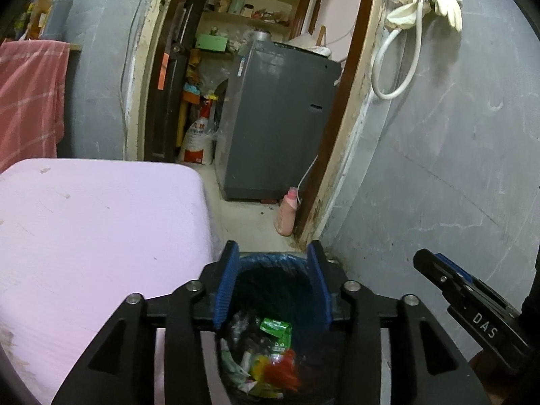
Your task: Collect trash
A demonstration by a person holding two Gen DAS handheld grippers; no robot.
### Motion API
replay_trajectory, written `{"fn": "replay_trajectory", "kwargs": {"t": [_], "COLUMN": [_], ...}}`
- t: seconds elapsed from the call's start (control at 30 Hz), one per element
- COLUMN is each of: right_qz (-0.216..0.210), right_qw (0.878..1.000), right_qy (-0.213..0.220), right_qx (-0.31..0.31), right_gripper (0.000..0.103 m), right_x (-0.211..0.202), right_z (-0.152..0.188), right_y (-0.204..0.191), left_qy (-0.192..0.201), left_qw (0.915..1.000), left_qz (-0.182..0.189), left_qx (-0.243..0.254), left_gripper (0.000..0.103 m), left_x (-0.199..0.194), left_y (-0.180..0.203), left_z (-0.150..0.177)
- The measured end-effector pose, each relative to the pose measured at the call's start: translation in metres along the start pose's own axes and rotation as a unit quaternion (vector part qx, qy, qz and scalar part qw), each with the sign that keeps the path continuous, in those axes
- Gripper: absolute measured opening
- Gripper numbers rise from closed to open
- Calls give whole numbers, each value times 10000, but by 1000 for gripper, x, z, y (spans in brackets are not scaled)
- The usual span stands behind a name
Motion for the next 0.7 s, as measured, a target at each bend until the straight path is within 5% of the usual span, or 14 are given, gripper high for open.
{"fn": "replay_trajectory", "kwargs": {"t": [0.43, 0.53, 0.7], "right_qz": [111, 134, 141], "right_qw": [9978, 9974, 9963], "right_qy": [639, 695, 841], "right_qx": [-114, -120, -131], "right_gripper": [75, 80, 93], "right_x": [-54, -66, -93], "right_z": [-20, -27, -39], "right_y": [-21, -25, -38], "left_qy": [431, 509, 528], "left_qw": [9989, 9986, 9983], "left_qz": [-145, -163, -210], "left_qx": [56, 37, 115], "left_gripper": [63, 76, 77], "left_x": [-57, -74, -105], "left_y": [-13, -18, -25], "left_z": [-31, -36, -42]}}
Point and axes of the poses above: each gripper's, at about its wrist camera, not at the fingertips, and x roughly the way its jaws point, y to its right, z to its underside, the point moved 4 cm from there along x, roughly the way its jaws point, and after that the axes turned 11 degrees about y, right-handed, at the moved point
